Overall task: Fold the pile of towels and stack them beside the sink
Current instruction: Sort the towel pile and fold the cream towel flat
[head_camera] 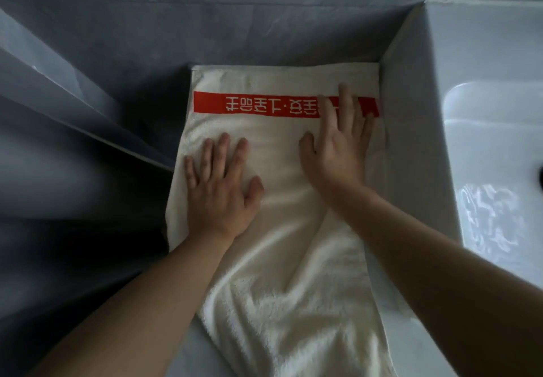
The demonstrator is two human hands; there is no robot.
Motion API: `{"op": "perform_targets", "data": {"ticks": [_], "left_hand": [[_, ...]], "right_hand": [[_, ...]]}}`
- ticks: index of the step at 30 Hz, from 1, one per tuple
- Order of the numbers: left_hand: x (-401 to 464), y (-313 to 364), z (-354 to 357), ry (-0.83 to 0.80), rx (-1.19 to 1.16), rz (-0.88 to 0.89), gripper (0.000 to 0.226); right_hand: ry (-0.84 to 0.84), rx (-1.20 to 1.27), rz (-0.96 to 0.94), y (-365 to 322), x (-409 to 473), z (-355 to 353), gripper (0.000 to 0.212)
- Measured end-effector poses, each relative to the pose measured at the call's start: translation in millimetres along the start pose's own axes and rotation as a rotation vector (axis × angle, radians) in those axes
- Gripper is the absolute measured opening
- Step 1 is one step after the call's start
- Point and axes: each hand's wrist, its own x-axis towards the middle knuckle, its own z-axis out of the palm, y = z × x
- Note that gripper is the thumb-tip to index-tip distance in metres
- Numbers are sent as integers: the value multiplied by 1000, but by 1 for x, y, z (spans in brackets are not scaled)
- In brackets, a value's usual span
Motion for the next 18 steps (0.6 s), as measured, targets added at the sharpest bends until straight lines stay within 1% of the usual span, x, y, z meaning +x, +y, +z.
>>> {"op": "perform_targets", "data": {"ticks": [2,4,6,9,12,14,15,16,17,18], "left_hand": [[0,1,-2,3,-19,-1,74],[0,2,-3,6,-30,-13,73],[0,3,-3,5,-19,-24,73],[0,3,-3,4,-2,-15,71],[0,2,-4,8,-3,-11,71],[0,1,-4,3,-5,-16,71],[-1,2,-5,1,-4,-14,70],[-1,2,-5,1,-5,-14,71],[-1,1,-5,3,-9,-15,71],[-1,1,-4,9,-12,-16,71]], "right_hand": [[-87,-31,-59,-5,-41,-2,64],[-234,-167,-105,4,-76,-10,63],[-353,-330,-81,18,-98,-22,63],[-480,-550,-35,25,-103,-36,64],[-688,-902,13,15,-92,-53,67],[-841,-1144,-68,10,-91,-66,73],[-892,-1224,-105,8,-91,-72,76],[-905,-1257,-122,7,-89,-75,77],[-875,-1227,-117,5,-85,-76,74],[-799,-1131,-98,3,-77,-73,68]]}}
